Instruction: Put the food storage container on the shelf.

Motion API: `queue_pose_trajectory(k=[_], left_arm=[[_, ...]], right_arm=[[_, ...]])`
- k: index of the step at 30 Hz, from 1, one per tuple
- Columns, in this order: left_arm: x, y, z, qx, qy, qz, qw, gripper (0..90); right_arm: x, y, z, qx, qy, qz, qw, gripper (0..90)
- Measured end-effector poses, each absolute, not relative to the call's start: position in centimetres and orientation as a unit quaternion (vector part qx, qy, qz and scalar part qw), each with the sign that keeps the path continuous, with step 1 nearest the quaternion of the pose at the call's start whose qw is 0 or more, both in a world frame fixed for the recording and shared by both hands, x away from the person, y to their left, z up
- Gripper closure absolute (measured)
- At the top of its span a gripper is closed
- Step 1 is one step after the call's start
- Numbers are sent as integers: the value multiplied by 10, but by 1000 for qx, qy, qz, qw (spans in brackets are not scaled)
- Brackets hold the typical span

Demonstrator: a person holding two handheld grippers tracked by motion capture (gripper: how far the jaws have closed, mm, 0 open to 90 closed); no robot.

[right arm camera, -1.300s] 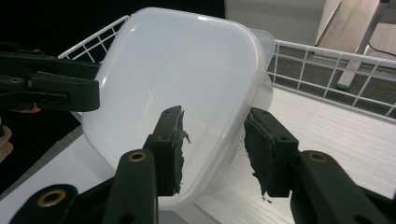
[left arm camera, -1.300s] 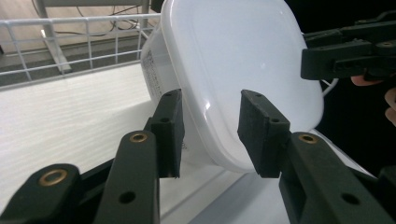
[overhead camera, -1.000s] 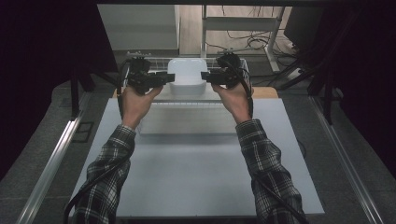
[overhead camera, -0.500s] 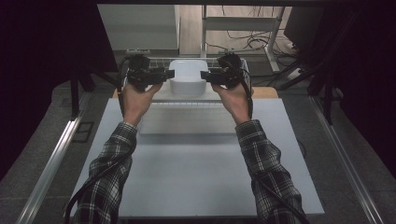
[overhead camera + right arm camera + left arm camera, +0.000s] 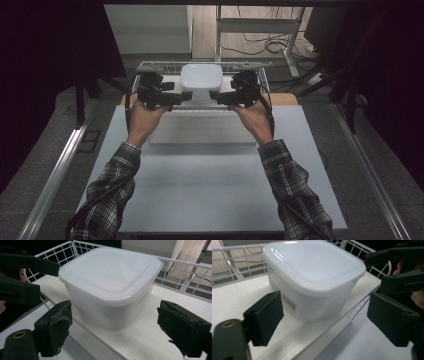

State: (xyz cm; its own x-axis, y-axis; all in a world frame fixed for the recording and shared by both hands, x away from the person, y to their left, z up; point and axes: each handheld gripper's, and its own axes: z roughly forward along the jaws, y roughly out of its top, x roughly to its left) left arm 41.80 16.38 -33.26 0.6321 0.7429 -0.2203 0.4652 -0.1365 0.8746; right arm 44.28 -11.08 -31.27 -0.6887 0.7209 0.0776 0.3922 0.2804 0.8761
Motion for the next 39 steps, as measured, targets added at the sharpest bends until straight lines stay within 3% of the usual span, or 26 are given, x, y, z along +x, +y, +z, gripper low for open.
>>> queue_pose_trajectory(k=[15, 39], left_arm=[[393, 166, -354, 755, 388, 141, 509, 53], [346, 156, -390, 767, 357, 141, 514, 23]], right_arm=[[431, -122, -333, 344, 791, 482, 156, 80], [385, -131, -358, 293, 812, 478, 160, 57]])
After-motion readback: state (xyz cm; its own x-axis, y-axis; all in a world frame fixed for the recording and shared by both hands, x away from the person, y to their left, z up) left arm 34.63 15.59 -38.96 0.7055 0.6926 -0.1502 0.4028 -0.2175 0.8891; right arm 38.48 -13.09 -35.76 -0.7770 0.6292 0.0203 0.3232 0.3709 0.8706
